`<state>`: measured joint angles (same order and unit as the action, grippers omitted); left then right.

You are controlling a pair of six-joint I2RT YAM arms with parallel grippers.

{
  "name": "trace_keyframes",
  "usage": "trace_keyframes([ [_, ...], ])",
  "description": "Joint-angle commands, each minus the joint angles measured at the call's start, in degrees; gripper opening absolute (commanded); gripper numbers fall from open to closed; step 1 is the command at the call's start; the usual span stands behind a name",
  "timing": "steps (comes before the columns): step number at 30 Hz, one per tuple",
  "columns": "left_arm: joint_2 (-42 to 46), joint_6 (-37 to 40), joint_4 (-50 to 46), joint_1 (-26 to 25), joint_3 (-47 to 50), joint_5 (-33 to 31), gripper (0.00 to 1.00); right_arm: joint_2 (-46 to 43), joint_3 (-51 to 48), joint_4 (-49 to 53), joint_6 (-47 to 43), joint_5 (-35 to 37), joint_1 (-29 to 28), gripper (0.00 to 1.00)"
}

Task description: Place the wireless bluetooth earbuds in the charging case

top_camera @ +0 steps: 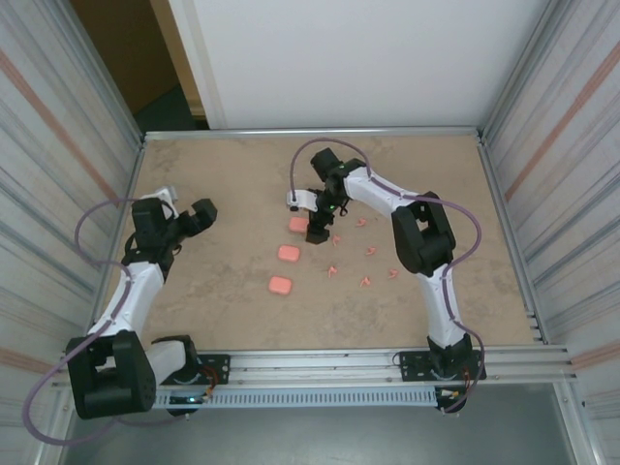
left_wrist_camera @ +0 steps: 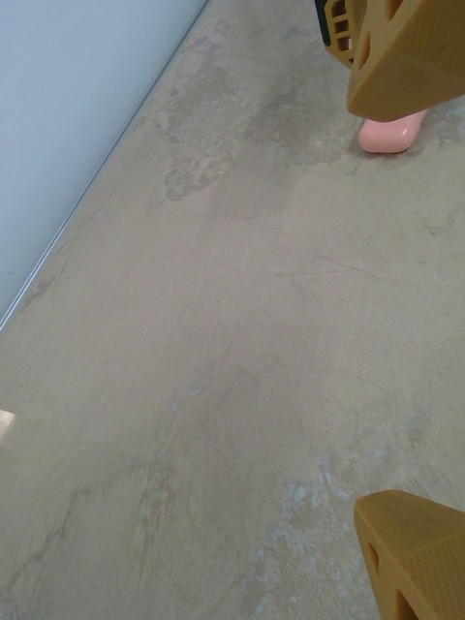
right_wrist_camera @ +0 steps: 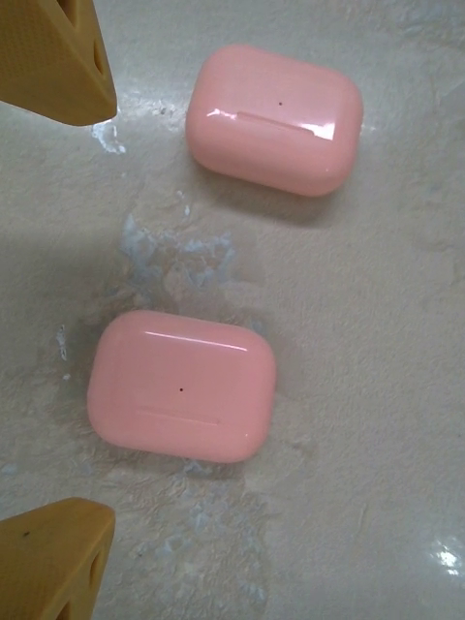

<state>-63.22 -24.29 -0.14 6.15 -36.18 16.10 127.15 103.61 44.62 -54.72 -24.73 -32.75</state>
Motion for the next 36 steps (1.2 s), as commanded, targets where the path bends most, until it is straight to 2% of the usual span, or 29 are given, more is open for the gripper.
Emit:
trace_keyframes([
  [1,-0.4,-0.6,1.1,0.3,0.4,1.1,0.99,2.0,2.1,0.8,-0.9,1.9,-0.6,0.95],
  [24,-2.4,-0.2,1.2,0.3,-0.9,3.5,0.99,9.2,7.9,0.7,1.0,5.4,-1.8,0.74],
  [27,-2.6,-0.1,1.3,0.3,-1.2,4.0,0.99,9.4,7.9,0.8,1.2,5.6,-1.8,0.69],
  [31,-3.0,-0.1,1.6,0.3,-1.5,4.9,0.99,9.2,7.9,0.9,1.4,6.4,-1.7,0.56],
  [36,-3.3,-0.4,2.6,0.3,-1.9,8.2,0.99,6.4,6.4,-1.1,2.7,5.5,-1.1,0.46],
])
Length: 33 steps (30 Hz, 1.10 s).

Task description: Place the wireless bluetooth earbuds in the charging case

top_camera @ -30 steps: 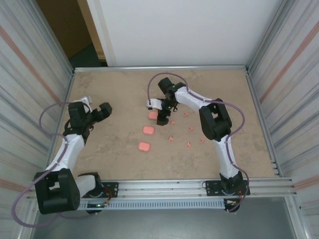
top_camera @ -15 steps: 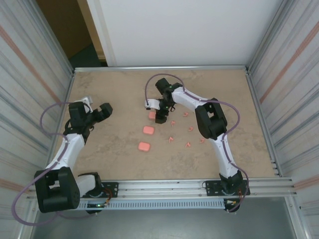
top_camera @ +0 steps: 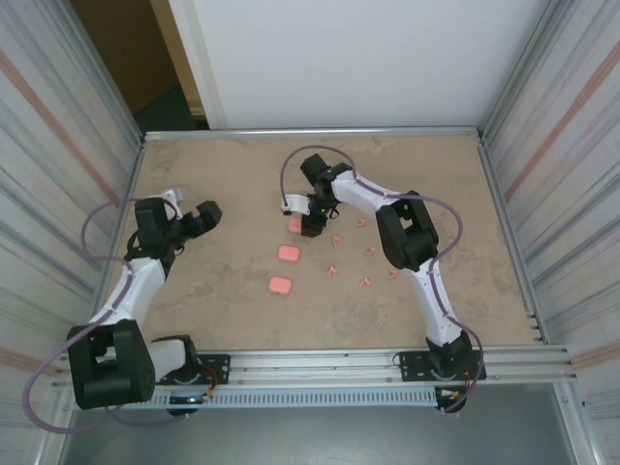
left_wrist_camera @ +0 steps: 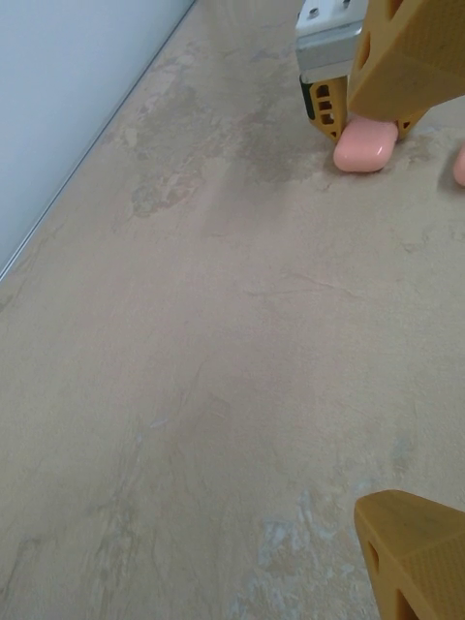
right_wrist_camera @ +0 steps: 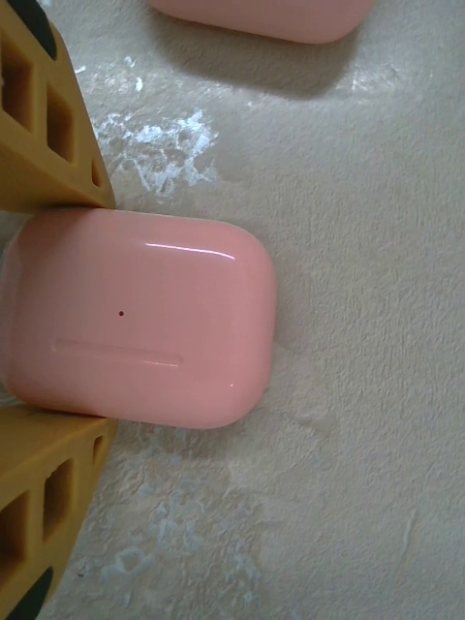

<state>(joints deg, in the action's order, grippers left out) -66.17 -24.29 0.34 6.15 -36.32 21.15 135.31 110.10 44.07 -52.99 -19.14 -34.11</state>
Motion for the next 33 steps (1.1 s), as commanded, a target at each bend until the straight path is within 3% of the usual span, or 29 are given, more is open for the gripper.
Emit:
trace_keyframes([
  [1,-0.4,-0.4,2.0,0.3,-2.0,4.0,0.99,-2.8,-1.0,-1.8,1.5,-0.5,0.5,0.45],
  [12,-0.9,2.8,-3.1,-3.7,-8.9,16.7,0.99,-19.9,-19.0,-19.5,4.7,-1.0,2.2,0.42],
  [21,-2.9,5.6,-8.0,-11.1,-16.0,27.4,0.94,-33.7,-31.3,-30.6,5.9,1.2,3.0,0.42],
  [33,-8.3,1.0,-3.9,-19.3,-21.3,31.5,0.87,-45.9,-39.9,-38.2,6.1,1.8,2.0,0.42],
])
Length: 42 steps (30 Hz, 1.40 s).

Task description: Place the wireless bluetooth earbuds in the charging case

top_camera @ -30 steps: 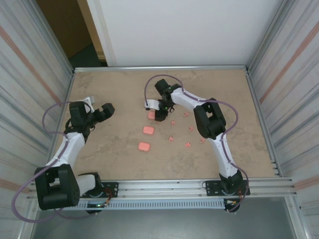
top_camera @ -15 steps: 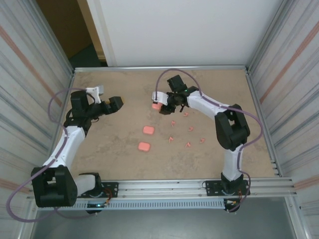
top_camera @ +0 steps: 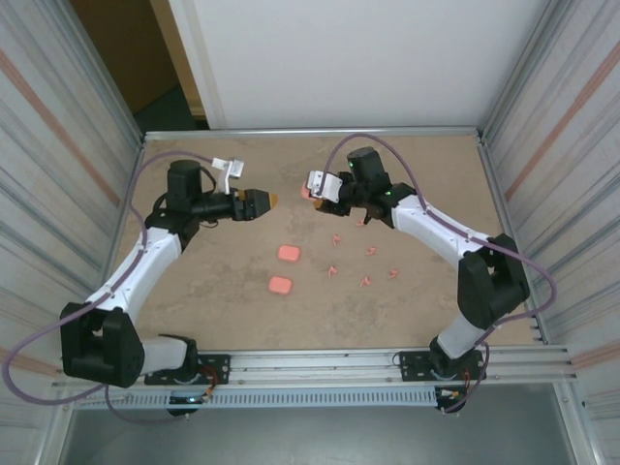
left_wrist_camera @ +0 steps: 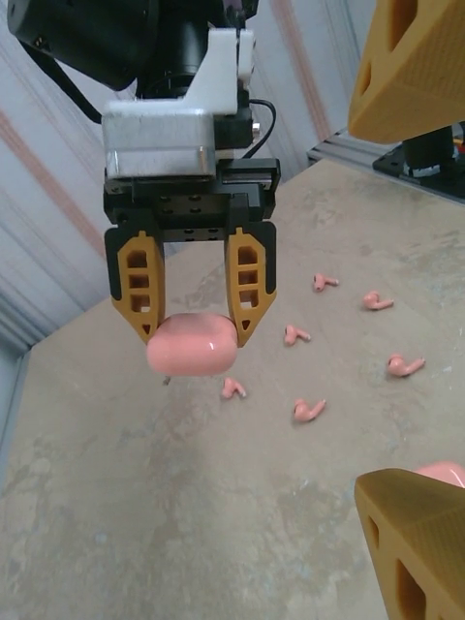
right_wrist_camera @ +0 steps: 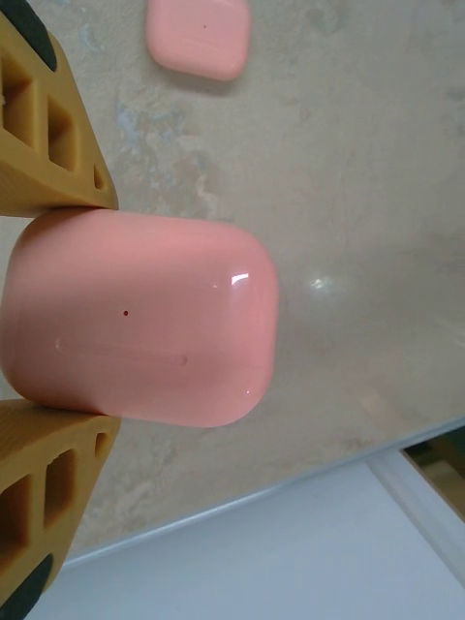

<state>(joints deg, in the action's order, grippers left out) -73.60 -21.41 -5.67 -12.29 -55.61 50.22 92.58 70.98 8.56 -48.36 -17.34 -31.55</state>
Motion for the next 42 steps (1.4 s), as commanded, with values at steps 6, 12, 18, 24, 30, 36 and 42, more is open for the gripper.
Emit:
trace_keyframes([
  [6,-3.9,-3.1,4.5,-3.9,-4.2,1.6,0.86,-7.0,-2.0,-1.9,1.4,-0.7,-1.8,0.43],
  [12,-6.7,-4.4,7.0,-6.3,-6.2,1.4,0.84,-9.2,-2.9,-1.5,1.8,-1.8,-2.3,0.43],
  [18,-9.2,-4.6,7.5,-8.0,-8.2,2.2,0.77,-10.1,-3.4,-1.1,2.3,-2.9,-2.5,0.43],
  [24,-11.1,-5.1,8.1,-9.0,-9.4,3.5,0.70,-10.1,-3.6,-1.2,2.5,-2.6,-2.6,0.43],
  [30,-12.3,-4.9,8.0,-9.6,-10.0,3.8,0.65,-9.7,-3.4,-1.4,2.6,-2.5,-2.9,0.43],
  [36,-13.3,-5.0,8.2,-9.8,-10.3,4.0,0.60,-8.7,-3.0,-1.4,2.7,-2.3,-3.0,0.43],
  [42,-14.2,-5.6,9.2,-9.9,-10.5,4.5,0.54,-8.0,-2.5,-1.4,2.7,-2.3,-3.2,0.43],
])
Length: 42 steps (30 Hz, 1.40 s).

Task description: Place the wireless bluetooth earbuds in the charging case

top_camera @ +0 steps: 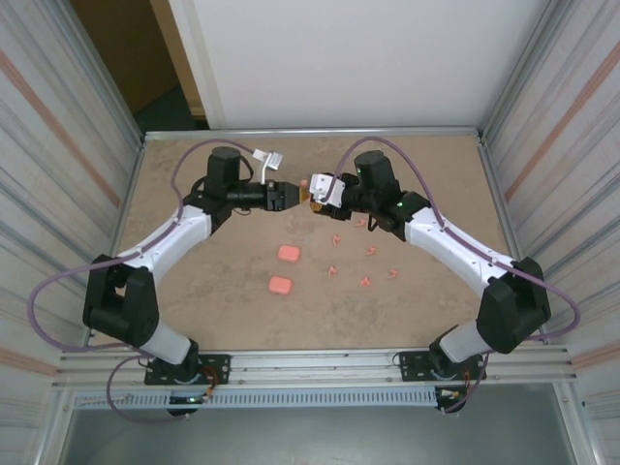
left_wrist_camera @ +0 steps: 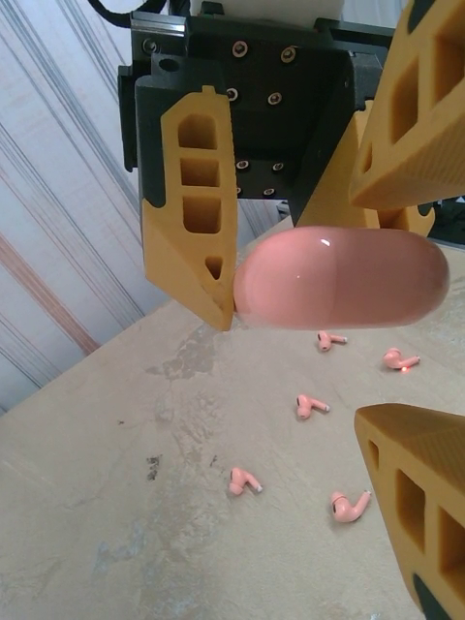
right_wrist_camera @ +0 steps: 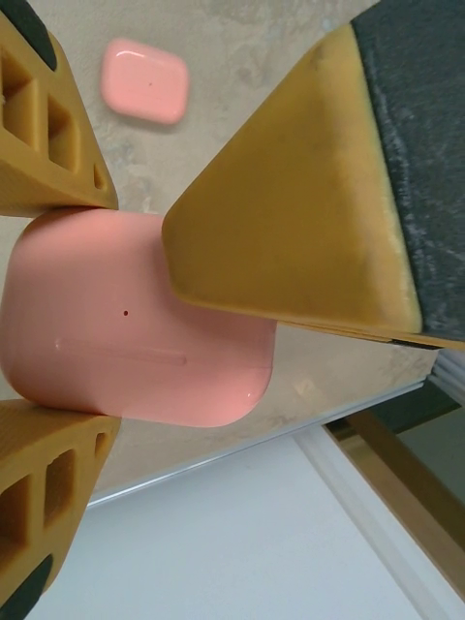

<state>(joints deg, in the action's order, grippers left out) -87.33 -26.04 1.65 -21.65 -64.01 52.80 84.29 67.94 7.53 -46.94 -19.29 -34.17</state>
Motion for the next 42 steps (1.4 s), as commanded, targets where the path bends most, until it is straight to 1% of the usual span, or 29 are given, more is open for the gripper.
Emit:
trace_keyframes([
  [1,-0.7,-1.3,2.2,-0.6,-2.0,2.0,0.53,0.5,0.6,-0.4,1.2,-0.4,-0.6,0.43],
  [17,-1.5,-1.7,2.8,-1.1,-1.8,2.7,0.32,1.3,0.7,-0.7,1.8,0.1,-0.8,0.43],
  [27,-1.6,-1.0,2.1,-1.1,-1.7,2.8,0.27,1.5,0.8,-0.8,2.6,1.1,-0.7,0.43],
  [33,-1.2,-0.4,2.1,-1.1,-1.5,2.9,0.19,1.6,1.0,-0.7,4.0,1.2,-0.5,0.44],
  [36,-0.5,-0.2,2.9,-1.1,-1.1,2.5,0.14,1.4,1.3,0.0,5.8,-0.2,0.3,0.51],
  [42,1.3,0.6,5.9,-0.7,0.0,-0.3,0.06,-0.1,0.6,0.5,12.3,-7.0,3.8,0.73],
])
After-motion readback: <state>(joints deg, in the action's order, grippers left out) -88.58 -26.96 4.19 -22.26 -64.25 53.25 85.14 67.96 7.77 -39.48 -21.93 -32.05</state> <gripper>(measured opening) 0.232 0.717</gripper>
